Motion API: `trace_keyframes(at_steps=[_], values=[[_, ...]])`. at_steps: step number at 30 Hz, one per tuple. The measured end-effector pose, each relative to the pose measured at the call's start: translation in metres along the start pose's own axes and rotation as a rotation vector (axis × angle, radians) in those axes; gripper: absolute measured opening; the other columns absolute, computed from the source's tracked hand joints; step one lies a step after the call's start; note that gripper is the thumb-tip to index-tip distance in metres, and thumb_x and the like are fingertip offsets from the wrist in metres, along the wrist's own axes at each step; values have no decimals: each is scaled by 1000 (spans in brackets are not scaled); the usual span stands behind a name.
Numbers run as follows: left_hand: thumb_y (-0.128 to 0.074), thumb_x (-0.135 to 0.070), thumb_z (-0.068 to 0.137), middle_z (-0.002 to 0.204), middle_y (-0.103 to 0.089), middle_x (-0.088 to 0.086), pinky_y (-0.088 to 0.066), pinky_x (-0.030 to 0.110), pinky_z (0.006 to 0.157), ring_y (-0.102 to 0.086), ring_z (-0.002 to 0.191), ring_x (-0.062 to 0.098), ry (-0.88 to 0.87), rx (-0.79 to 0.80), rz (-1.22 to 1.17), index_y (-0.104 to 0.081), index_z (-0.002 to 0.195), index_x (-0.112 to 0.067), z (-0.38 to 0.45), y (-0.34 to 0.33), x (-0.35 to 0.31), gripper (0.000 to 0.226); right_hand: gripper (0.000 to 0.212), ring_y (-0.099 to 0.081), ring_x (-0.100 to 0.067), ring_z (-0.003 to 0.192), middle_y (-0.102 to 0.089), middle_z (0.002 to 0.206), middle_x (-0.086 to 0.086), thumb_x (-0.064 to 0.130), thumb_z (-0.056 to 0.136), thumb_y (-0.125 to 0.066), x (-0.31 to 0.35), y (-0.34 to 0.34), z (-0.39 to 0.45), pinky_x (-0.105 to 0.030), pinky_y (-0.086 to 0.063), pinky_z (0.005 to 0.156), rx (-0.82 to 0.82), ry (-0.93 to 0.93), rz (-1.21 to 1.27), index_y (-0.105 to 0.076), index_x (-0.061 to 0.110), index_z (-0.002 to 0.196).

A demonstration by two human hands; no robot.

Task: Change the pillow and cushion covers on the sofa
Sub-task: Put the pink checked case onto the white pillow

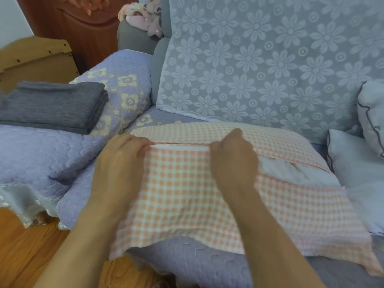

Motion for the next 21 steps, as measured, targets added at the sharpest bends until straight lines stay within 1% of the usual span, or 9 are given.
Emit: trace_keyframes(at_steps=[2, 4, 6, 8, 11, 14, 17, 19, 21], values=[[-68, -8, 92, 95, -67, 5, -49, 46, 82, -56, 94, 29, 28, 61, 56, -75, 101, -12, -2, -11, 0, 12, 14, -55, -20, 71, -59, 82, -1, 22, 97, -48, -34, 10, 10, -32, -31, 53, 34, -64, 69, -50, 8, 99], [-69, -1, 85, 99, -63, 11, -48, 49, 79, -48, 97, 32, 53, 102, 128, -74, 98, -10, -6, -26, -15, 17, 13, -54, -16, 67, -60, 77, -3, 22, 97, -50, -46, 11, 10, -27, -35, 53, 90, -67, 157, -52, 10, 94], [-67, -1, 81, 115, -58, 12, -46, 50, 85, -45, 108, 34, 15, 103, 98, -74, 102, -12, -7, -38, -48, 25, 13, -53, -14, 66, -60, 74, -1, 22, 97, -51, -45, 10, 8, -27, -38, 55, 108, -37, 209, -53, 11, 90], [-65, -13, 87, 119, -58, 6, -43, 45, 89, -45, 114, 30, -70, 84, -4, -73, 107, -19, -5, -46, -86, 22, 13, -51, -10, 65, -58, 72, 2, 22, 97, -50, -42, 12, 7, -24, -37, 56, 101, -24, 235, -54, 12, 90], [-62, -29, 95, 113, -61, 0, -41, 41, 87, -50, 108, 25, -143, 63, -91, -73, 106, -20, 5, -59, -121, 19, 12, -49, -6, 67, -57, 75, 4, 22, 97, -48, -38, 23, 14, -19, -34, 57, 71, -15, 265, -54, 13, 93], [-56, -31, 97, 111, -61, -1, -41, 42, 85, -52, 105, 25, -136, 68, -115, -72, 108, -21, 15, -68, -136, 22, 12, -51, -7, 70, -58, 78, 4, 22, 98, -46, -27, 33, 24, -24, -37, 58, 93, 25, 273, -54, 13, 94], [-51, -28, 95, 99, -62, -3, -33, 36, 79, -52, 97, 25, -167, 46, -116, -73, 94, -20, 27, -69, -146, 23, 14, -56, -16, 77, -61, 84, 1, 23, 97, -47, -25, 31, 29, -33, -42, 65, 143, 40, 231, -55, 12, 94], [-65, -17, 91, 89, -61, -4, -28, 34, 77, -53, 89, 25, -212, 50, -59, -72, 86, -19, 31, -72, -150, 8, 15, -58, -22, 80, -63, 86, -3, 24, 97, -47, -36, 27, 28, -37, -46, 70, 136, 2, 195, -55, 12, 94], [-70, -11, 88, 88, -62, -4, -29, 34, 78, -54, 87, 24, -260, 75, -29, -72, 87, -18, 28, -79, -153, 7, 15, -58, -24, 78, -63, 84, -4, 24, 98, -46, -45, 25, 24, -38, -47, 70, 107, -20, 188, -54, 11, 94]])
Point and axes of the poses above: each hand's wrist, its own z-axis towards the middle knuckle, its own y-axis out of the back of the hand, x = y × z, the point moved 9 cm from there along z, towards the middle knuckle
